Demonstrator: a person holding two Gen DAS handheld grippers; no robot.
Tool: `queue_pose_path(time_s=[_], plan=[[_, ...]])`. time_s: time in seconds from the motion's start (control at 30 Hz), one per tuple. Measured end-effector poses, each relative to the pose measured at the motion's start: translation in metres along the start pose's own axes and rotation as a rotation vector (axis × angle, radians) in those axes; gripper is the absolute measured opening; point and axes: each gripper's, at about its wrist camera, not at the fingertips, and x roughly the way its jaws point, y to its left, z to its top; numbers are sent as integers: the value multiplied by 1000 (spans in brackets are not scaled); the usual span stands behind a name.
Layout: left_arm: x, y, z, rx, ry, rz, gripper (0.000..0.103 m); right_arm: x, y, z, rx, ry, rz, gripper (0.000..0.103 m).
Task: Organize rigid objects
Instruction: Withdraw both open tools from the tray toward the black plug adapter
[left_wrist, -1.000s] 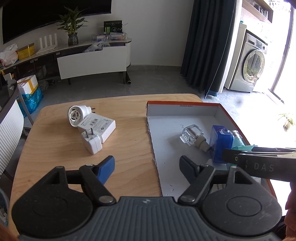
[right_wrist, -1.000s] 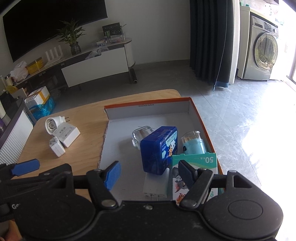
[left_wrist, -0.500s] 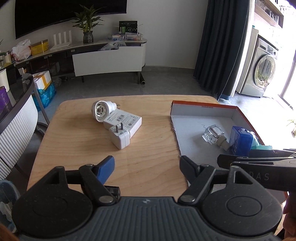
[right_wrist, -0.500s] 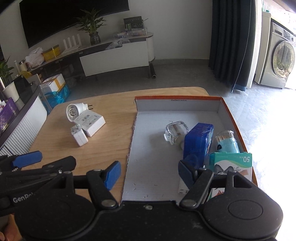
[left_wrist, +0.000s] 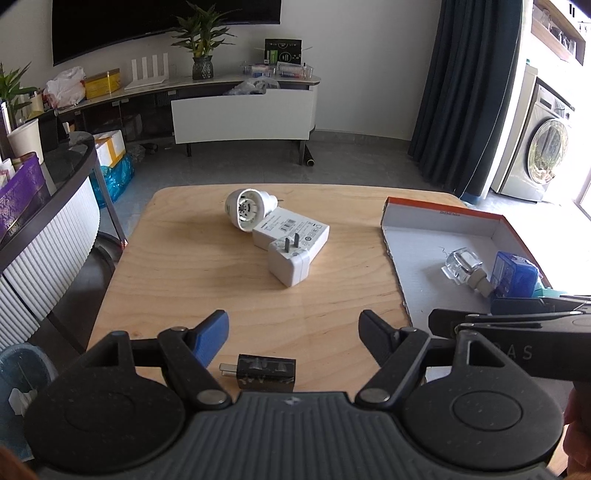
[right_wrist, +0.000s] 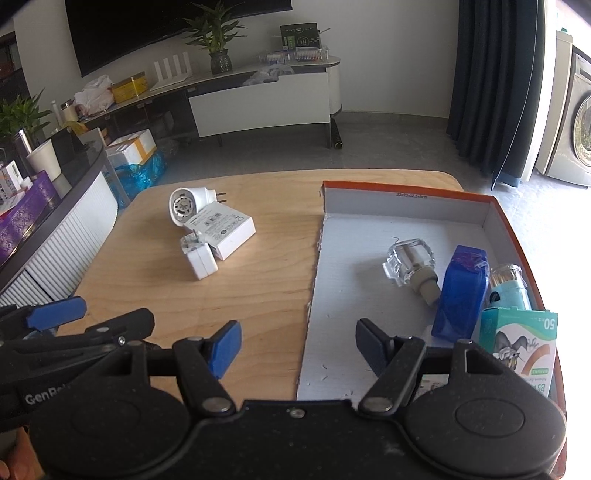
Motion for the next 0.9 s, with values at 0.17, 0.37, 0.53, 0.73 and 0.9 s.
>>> queue_pose_path(time_s=[0.17,0.37,0.53,0.73,0.9], plan=[[1,8,-3,-9,6,12,79,7,9,-1,-13,10,14,83],[0,16,-10,-15,5,4,79,12,17,-4,-26,19,30,83],[4,24,-23,-24,13,8,79,13,17,-8,-31,24,39,83],[16,34,-37,-42,42,-3,79,16,13,-11,-19,29,51,83],[29,25,-42,4,59,-3,79,21,12,-12,-15,38,59,83]])
